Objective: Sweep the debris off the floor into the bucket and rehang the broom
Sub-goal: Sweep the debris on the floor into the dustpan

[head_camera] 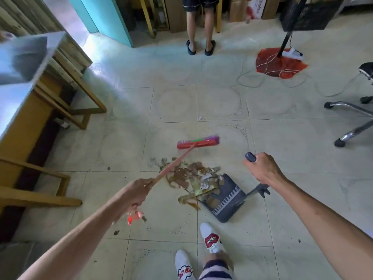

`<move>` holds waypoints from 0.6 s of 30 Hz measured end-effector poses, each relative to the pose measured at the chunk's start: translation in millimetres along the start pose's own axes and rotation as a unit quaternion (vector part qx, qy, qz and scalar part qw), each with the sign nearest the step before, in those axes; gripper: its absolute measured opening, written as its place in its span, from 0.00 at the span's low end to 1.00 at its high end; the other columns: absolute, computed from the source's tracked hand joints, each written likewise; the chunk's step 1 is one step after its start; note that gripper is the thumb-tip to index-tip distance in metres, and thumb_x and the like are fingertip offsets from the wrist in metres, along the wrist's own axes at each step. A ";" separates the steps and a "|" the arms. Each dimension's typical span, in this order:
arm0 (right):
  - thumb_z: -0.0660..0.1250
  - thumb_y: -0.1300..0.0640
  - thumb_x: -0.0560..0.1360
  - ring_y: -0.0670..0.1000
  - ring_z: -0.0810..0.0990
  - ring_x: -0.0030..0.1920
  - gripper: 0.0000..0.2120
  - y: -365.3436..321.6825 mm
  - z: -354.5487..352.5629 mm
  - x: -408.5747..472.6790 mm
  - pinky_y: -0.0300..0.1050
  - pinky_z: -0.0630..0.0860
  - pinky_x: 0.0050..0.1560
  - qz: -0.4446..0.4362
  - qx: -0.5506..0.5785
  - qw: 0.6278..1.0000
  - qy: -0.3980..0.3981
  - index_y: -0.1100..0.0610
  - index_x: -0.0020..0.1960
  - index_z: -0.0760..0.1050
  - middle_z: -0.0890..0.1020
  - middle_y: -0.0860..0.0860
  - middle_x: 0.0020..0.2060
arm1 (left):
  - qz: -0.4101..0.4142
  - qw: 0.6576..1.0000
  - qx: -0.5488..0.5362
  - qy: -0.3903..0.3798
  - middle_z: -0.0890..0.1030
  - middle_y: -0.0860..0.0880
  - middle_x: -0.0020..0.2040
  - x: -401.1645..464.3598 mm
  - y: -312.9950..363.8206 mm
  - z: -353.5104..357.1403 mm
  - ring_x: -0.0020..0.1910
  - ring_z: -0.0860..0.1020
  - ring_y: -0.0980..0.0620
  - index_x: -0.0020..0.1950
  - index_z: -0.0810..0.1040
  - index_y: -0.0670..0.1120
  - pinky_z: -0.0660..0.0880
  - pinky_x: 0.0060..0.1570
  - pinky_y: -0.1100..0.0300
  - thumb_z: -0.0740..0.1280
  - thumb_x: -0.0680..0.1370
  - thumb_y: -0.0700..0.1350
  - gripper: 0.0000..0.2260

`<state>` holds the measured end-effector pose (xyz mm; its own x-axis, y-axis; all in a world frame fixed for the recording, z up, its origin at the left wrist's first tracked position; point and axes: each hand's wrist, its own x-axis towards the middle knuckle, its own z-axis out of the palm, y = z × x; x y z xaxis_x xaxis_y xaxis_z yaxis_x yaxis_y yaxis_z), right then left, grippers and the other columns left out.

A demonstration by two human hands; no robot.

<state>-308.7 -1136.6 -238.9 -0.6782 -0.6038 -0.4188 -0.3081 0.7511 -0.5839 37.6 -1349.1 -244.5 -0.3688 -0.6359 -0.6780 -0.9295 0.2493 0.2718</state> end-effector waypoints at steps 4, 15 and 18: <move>0.67 0.56 0.74 0.52 0.65 0.23 0.19 -4.1 4.5 2.3 0.42 0.62 0.26 -0.007 -0.008 1.000 -0.017 0.57 0.28 0.66 0.69 0.54 0.23 | -0.094 0.991 -0.088 0.032 0.78 0.47 0.34 18.3 -1.3 -7.7 0.19 0.71 0.56 0.74 0.69 0.50 0.70 0.17 0.64 0.56 0.85 0.47 0.18; 0.68 0.54 0.75 0.48 0.62 0.21 0.23 -36.2 6.1 49.4 0.34 0.56 0.17 -0.106 -0.062 0.989 -0.084 0.53 0.25 0.62 0.66 0.47 0.21 | -0.230 0.959 -0.166 -0.020 0.78 0.45 0.36 67.4 74.3 52.0 0.24 0.75 0.53 0.54 0.69 0.37 0.68 0.16 0.66 0.59 0.80 0.37 0.05; 0.68 0.54 0.74 0.47 0.59 0.21 0.23 -54.8 0.2 62.6 0.33 0.54 0.17 -0.109 -0.051 0.988 -0.096 0.52 0.26 0.60 0.64 0.46 0.22 | -0.214 0.961 -0.166 -0.056 0.78 0.45 0.36 45.2 96.8 57.3 0.24 0.74 0.53 0.47 0.67 0.38 0.69 0.18 0.64 0.58 0.80 0.37 0.03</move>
<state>-334.1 -1215.6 -233.3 -0.4525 -0.7866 -0.4200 -0.5063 0.6144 -0.6052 -69.2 -1311.9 -288.0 0.0322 -0.5406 -0.8407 -0.9505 -0.2766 0.1414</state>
